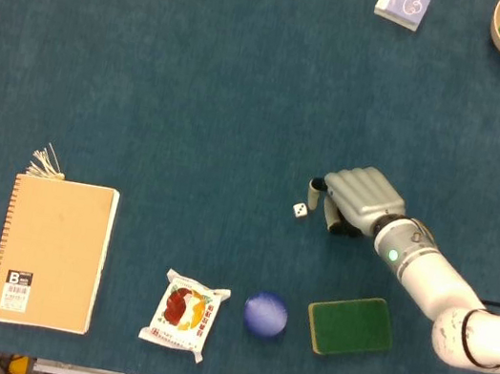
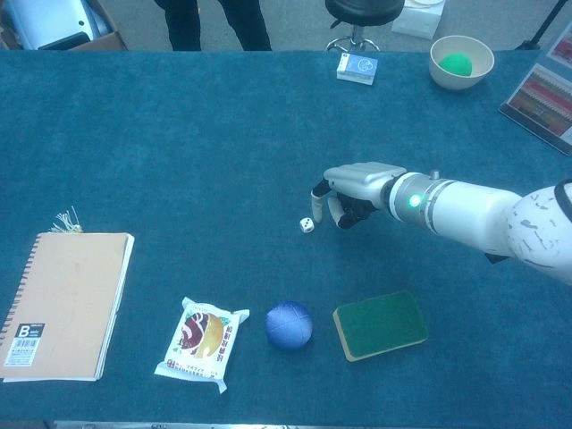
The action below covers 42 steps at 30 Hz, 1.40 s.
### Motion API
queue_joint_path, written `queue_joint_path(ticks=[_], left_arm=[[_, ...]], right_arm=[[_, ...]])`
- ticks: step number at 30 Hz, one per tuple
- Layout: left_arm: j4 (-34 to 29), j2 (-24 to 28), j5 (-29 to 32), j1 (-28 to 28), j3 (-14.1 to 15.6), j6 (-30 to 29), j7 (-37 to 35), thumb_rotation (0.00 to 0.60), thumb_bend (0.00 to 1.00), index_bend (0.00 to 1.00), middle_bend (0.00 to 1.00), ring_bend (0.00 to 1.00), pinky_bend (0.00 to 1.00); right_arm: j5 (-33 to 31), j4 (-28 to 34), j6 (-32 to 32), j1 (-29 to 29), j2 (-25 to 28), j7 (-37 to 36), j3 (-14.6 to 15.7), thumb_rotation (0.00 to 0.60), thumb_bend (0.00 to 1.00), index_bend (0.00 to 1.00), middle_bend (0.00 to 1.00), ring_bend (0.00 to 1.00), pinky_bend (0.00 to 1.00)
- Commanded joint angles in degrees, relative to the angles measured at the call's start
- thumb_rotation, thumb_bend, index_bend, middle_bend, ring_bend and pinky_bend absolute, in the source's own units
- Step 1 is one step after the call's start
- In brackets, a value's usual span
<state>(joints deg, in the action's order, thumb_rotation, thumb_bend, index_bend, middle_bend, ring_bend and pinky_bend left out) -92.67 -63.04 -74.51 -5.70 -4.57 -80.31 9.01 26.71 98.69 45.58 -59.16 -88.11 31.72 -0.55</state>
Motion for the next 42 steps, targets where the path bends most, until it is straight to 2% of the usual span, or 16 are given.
queue_joint_path(ticks=[1, 15, 28, 42], left_arm=[[-0.1, 0.0, 0.0, 0.0, 0.0, 0.0, 0.1, 0.6, 0.38, 0.44, 0.34, 0.1, 0.15], [-0.4, 0.2, 0.1, 0.1, 0.0, -0.1, 0.1, 0.6, 0.38, 0.44, 0.34, 0.1, 0.15], [-0.6, 0.3, 0.1, 0.1, 0.0, -0.2, 0.1, 0.6, 0.38, 0.44, 0.34, 0.1, 0.15], [-0.7, 0.3, 0.2, 0.1, 0.0, -0.1, 0.2, 0.6, 0.38, 0.44, 0.34, 0.1, 0.15]], right_arm=[[0.7, -0.2, -0.2, 0.0, -0.2, -0.8, 0.0, 0.6, 1.0, 0.41, 1.0, 1.0, 1.0], [3.3, -1.7, -1.5, 0.5, -0.8, -4.4, 0.4, 0.6, 1.0, 0.41, 1.0, 1.0, 1.0], [7.9, -2.8, -3.2, 1.5, -1.6, -8.8, -0.3, 0.6, 1.0, 0.41, 1.0, 1.0, 1.0], [10.0, -2.8, -5.5, 2.1, -1.6, -13.3, -1.3, 0.6, 1.0, 0.41, 1.0, 1.0, 1.0]])
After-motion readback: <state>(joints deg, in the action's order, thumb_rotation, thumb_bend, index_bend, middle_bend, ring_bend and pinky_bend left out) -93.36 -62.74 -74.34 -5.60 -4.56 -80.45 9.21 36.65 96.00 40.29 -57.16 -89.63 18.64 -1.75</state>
